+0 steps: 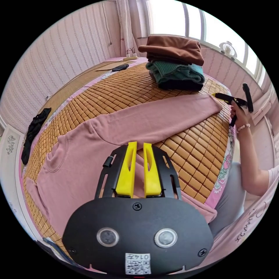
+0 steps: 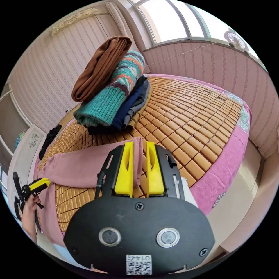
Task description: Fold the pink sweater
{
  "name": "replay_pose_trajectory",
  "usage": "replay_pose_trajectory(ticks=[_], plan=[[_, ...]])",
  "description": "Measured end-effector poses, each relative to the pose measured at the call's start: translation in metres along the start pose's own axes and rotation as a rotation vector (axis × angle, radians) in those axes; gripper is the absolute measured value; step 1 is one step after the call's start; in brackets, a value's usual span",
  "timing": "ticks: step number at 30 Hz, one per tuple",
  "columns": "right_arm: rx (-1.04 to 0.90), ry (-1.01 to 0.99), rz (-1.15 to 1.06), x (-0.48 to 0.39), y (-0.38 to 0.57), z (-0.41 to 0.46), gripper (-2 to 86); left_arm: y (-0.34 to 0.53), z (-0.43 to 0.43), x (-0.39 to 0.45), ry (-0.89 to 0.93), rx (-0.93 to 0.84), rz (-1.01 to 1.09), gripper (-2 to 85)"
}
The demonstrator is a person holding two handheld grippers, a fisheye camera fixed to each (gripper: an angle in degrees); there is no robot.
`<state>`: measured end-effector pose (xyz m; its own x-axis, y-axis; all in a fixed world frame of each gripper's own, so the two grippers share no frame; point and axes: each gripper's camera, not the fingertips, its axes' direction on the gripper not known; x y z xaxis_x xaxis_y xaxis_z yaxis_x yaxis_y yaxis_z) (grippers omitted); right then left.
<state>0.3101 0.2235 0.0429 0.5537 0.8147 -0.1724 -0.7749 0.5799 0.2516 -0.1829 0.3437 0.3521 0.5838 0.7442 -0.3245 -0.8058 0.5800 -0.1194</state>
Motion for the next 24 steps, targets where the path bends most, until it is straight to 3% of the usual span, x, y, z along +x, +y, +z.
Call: replay_pose_trajectory(ticks=[7,12,18,21,24], plan=[[0.201,-0.125,0.050,0.007,0.033,-0.026,7.6,0.069,-0.075,0.009,0.032,0.044,0.021,4.8],[0.207,-0.190,-0.054,-0.027,0.046,-0.019,7.5,0.159,-0.154,-0.032,-0.078,0.070,-0.161,4.9],[0.142,-0.330,-0.369,-0.134,0.063,-0.007,6.9,0.295,-0.260,-0.121,-0.329,0.072,-0.498,4.8],[0.053,-0.378,-0.607,-0.224,0.088,-0.003,7.1,0.358,-0.292,-0.163,-0.397,0.060,-0.632,4.5],[0.084,-0.432,-0.837,-0.326,0.135,-0.002,7.8,0.393,-0.308,-0.208,-0.422,0.018,-0.679,4.1]])
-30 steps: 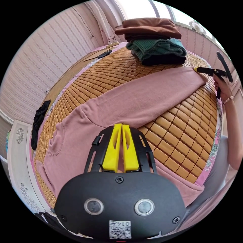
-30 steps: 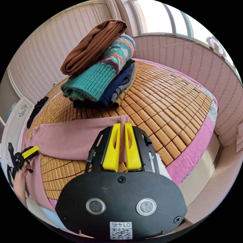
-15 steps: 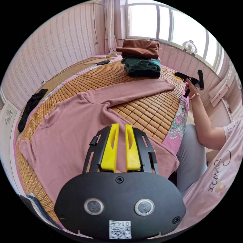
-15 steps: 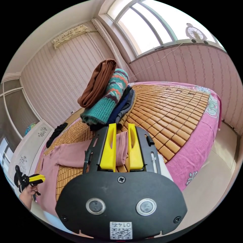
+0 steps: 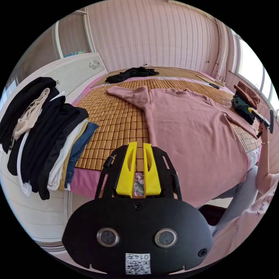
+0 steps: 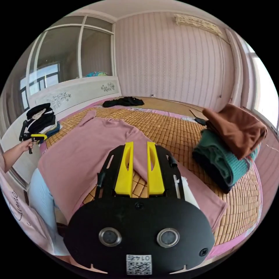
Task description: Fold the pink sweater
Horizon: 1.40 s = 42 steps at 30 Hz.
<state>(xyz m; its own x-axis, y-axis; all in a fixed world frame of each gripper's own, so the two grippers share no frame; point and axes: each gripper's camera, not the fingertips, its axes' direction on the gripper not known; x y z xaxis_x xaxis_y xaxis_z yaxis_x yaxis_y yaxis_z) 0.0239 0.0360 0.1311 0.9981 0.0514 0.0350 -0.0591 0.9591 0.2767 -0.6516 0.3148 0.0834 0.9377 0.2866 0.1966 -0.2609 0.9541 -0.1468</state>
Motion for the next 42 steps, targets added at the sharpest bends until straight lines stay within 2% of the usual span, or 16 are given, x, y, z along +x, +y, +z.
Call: replay_pose_trajectory(ticks=[4,8,11,14,17,20,23,25,28,33,37,39,42], plan=[[-0.088,-0.242,-0.303,-0.139,-0.049,0.090,8.5,-0.048,0.019,-0.054,-0.051,0.047,-0.016,1.8],[-0.227,-0.377,-0.510,-0.267,-0.101,0.201,9.1,-0.142,0.070,-0.101,0.003,0.086,-0.077,-0.1],[-0.244,-0.439,-0.574,-0.340,-0.138,0.270,9.1,-0.206,0.113,-0.119,0.053,0.069,-0.148,1.8],[-0.232,-0.395,-0.608,-0.395,-0.164,0.329,8.9,-0.253,0.144,-0.133,0.048,0.044,-0.264,6.7],[-0.248,-0.406,-0.596,-0.435,-0.179,0.379,9.0,-0.283,0.168,-0.133,0.103,0.012,-0.283,7.8],[-0.352,-0.461,-0.584,-0.461,-0.184,0.422,9.5,-0.301,0.195,-0.117,0.116,-0.098,-0.188,5.5],[-0.380,-0.452,-0.589,-0.475,-0.178,0.447,9.7,-0.306,0.189,-0.097,0.043,-0.095,-0.076,0.3],[-0.378,-0.451,-0.588,-0.478,-0.179,0.452,9.7,-0.304,0.175,-0.096,0.018,-0.099,-0.060,-0.5],[-0.409,-0.438,-0.602,-0.480,-0.180,0.457,9.7,-0.277,0.117,-0.106,0.035,-0.004,-0.058,-0.8],[-0.419,-0.385,-0.647,-0.479,-0.172,0.450,9.9,-0.131,-0.021,-0.063,0.175,0.140,0.121,-0.3],[-0.446,-0.370,-0.660,-0.479,-0.160,0.451,10.3,-0.049,-0.059,-0.033,0.207,0.136,0.156,0.4],[-0.460,-0.364,-0.650,-0.480,-0.160,0.452,10.4,-0.030,-0.070,-0.039,0.081,0.094,0.169,0.9],[-0.433,-0.331,-0.638,-0.481,-0.170,0.448,10.4,-0.040,-0.083,-0.067,-0.137,0.164,0.132,1.6]])
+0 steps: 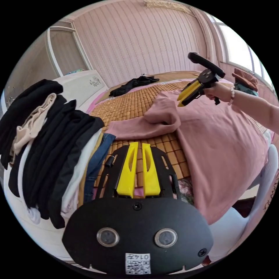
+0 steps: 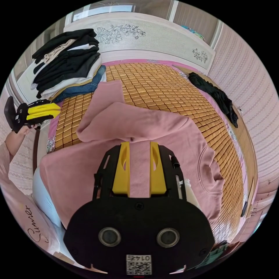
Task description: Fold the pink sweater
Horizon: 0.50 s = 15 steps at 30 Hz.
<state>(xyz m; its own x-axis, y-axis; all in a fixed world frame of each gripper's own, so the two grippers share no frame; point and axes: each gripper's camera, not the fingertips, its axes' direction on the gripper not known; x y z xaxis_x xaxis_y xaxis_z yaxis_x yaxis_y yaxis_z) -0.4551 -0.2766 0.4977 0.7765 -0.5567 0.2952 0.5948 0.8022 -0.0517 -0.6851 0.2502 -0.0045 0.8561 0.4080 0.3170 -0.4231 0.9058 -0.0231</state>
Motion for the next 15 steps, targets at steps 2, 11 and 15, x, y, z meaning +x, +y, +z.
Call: replay_pose_trajectory(ticks=[2,11,15], plan=[[0.069,0.017,0.022,0.004,-0.008,-0.012,10.0,-0.018,0.017,-0.022,-0.051,-0.001,-0.041,2.8],[-0.020,-0.004,0.036,0.010,-0.041,0.043,11.0,-0.102,0.147,-0.045,-0.020,-0.258,-0.058,2.7],[0.005,-0.081,0.071,0.021,-0.038,0.052,9.1,-0.105,0.137,-0.037,-0.029,-0.279,-0.002,-0.7]])
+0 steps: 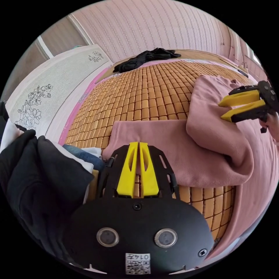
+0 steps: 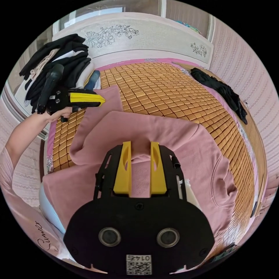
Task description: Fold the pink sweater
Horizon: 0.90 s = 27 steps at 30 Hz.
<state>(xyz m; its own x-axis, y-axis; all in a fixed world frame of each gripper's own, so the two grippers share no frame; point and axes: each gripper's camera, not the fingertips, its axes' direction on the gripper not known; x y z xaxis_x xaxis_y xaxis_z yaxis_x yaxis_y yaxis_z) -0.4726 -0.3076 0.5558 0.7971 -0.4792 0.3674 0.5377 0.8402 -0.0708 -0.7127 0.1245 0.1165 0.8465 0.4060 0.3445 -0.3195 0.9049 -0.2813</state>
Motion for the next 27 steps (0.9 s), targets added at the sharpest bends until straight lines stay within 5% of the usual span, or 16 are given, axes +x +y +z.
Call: replay_pose_trajectory(ticks=[4,8,16,25,27], plan=[[-0.002,-0.048,0.049,0.014,0.005,0.000,3.9,0.012,-0.021,-0.004,0.012,0.001,-0.027,-0.9],[0.018,-0.025,0.048,0.020,0.016,-0.013,2.2,0.092,-0.106,-0.016,0.106,0.221,-0.159,-0.9],[0.086,-0.008,0.064,0.026,0.037,-0.038,1.6,0.254,-0.247,0.010,-0.068,0.472,-0.268,-0.3],[-0.005,0.065,0.033,0.025,0.071,-0.048,1.3,0.110,-0.150,-0.013,-0.034,0.371,-0.069,13.0],[-0.005,0.069,0.027,0.026,0.076,-0.051,1.3,0.066,-0.105,-0.014,0.017,0.219,-0.048,12.5]])
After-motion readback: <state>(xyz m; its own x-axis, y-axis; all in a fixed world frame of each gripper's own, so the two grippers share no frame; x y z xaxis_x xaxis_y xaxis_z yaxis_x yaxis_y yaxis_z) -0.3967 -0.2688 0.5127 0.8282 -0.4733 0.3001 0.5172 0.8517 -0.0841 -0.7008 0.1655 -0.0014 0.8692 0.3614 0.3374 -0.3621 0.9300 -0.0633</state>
